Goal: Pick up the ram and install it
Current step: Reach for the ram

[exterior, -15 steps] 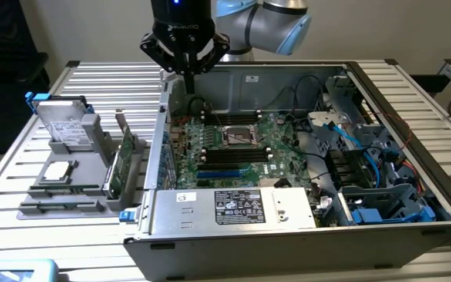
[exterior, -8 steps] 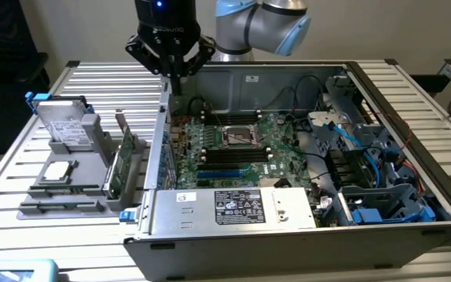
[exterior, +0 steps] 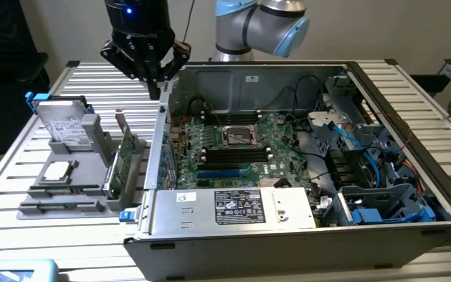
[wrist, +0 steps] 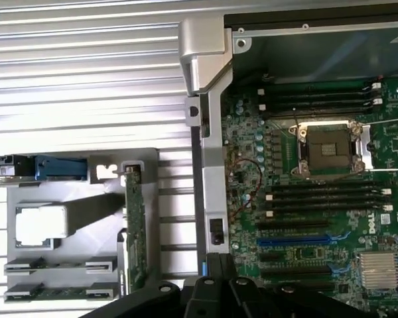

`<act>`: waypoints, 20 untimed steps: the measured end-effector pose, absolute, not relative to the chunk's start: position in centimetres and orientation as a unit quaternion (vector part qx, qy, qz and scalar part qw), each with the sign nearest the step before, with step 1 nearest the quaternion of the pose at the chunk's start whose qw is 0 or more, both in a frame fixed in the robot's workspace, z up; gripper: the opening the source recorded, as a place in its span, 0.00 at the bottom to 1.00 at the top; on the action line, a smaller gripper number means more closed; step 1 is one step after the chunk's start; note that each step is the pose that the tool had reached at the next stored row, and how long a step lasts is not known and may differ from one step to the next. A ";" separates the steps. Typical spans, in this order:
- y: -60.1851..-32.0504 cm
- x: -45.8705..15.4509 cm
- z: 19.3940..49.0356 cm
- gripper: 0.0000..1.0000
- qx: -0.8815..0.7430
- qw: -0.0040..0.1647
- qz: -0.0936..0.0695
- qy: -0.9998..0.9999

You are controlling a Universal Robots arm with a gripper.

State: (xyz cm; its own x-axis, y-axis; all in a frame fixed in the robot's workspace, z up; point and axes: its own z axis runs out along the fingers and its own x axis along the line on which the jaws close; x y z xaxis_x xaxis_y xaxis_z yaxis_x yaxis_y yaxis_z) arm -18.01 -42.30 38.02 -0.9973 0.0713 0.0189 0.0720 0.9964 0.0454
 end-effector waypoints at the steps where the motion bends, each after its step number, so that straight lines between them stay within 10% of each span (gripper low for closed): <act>1: -42.3 -18.5 37.9 0.11 -0.036 0.009 -0.023 -0.999; 20: -45.0 -24.8 36.2 0.11 -0.036 0.018 -0.023 -0.999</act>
State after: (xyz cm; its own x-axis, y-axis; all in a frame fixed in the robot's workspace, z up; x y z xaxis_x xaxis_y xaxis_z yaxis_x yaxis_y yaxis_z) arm -24.84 -44.96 36.21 -0.9968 0.0712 0.0373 0.0728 0.9964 0.0439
